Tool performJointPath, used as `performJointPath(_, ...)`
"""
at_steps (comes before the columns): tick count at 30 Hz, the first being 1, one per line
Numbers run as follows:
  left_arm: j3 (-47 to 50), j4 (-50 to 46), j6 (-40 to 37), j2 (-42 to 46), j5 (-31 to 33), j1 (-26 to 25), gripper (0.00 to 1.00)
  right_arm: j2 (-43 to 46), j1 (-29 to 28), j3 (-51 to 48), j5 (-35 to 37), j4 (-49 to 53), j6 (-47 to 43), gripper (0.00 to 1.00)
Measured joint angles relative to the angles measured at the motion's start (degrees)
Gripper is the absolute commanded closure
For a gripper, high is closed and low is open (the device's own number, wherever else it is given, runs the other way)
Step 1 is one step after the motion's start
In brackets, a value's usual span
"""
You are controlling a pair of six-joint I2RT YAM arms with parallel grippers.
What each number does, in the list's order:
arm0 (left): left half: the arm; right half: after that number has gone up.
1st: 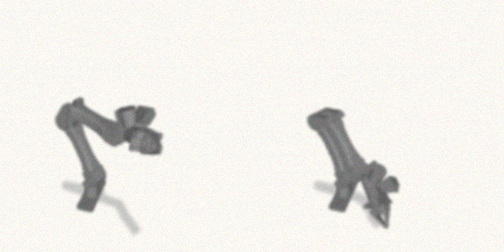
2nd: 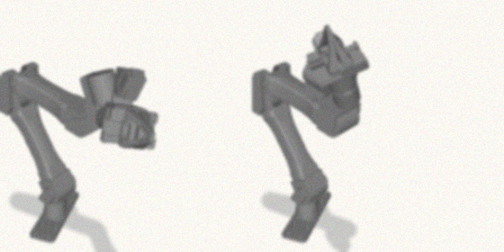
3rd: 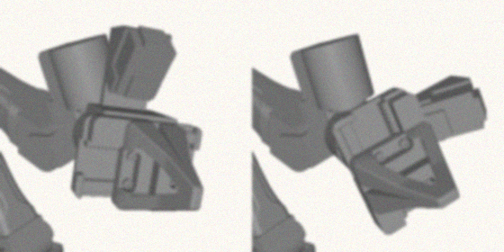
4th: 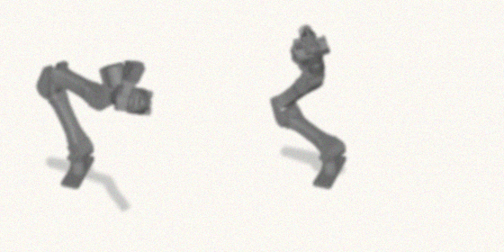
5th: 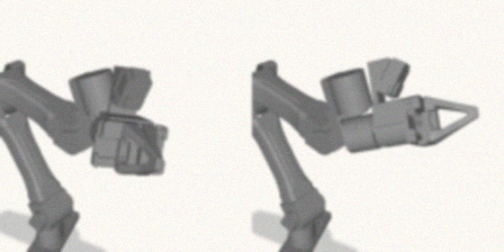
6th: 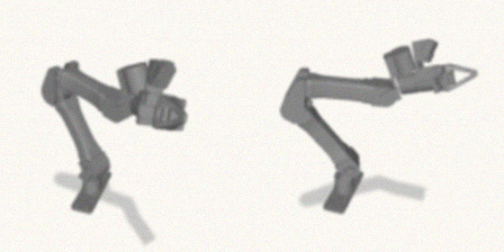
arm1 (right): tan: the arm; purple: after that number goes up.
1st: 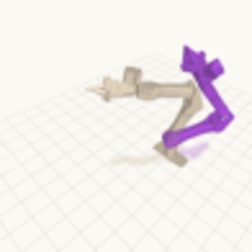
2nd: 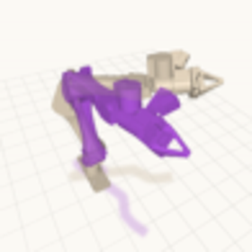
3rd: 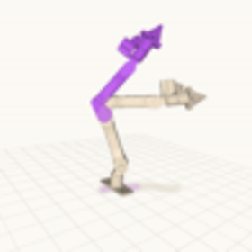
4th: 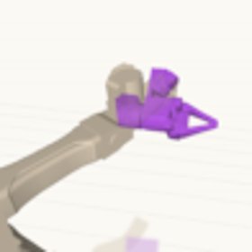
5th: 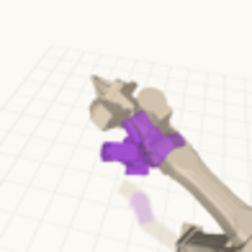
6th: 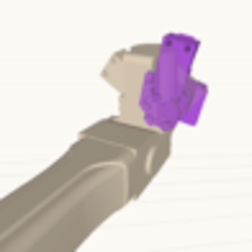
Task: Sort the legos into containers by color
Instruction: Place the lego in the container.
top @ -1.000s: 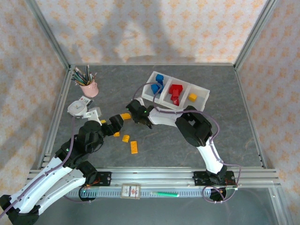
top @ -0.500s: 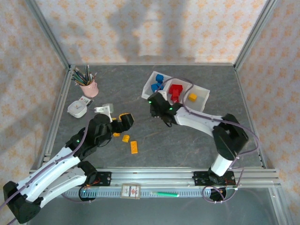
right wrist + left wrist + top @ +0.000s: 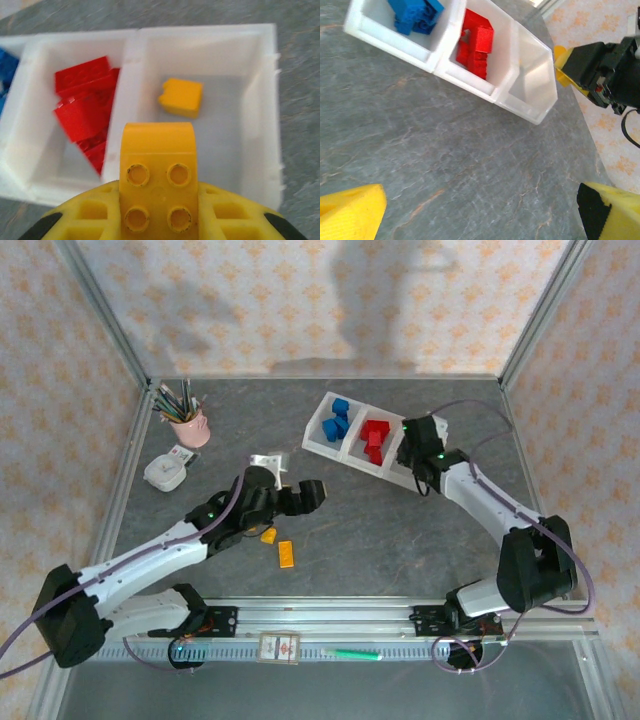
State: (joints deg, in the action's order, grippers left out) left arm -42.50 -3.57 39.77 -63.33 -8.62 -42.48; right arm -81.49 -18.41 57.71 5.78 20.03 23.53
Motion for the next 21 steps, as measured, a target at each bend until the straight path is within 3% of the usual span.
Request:
performJointPath(7,-2.1,3.4,-0.8,-5.2,-1.5,-0.7,0.01,-7.5,4.6,1.7,-1.7,-2.4,-1.6,0.71)
performJointPath(13,-2.7,4.0,-1.1,-5.9,-1.5,-0.7,0.01,-13.4,5.5,4.4,-3.4,-3.5,-2.7,0.59)
performJointPath(21,-2.8,4.2,-2.6,-5.7,-1.1,-0.7,0.01,-13.8,5.7,6.4,-4.3,-4.2,-4.3,0.52)
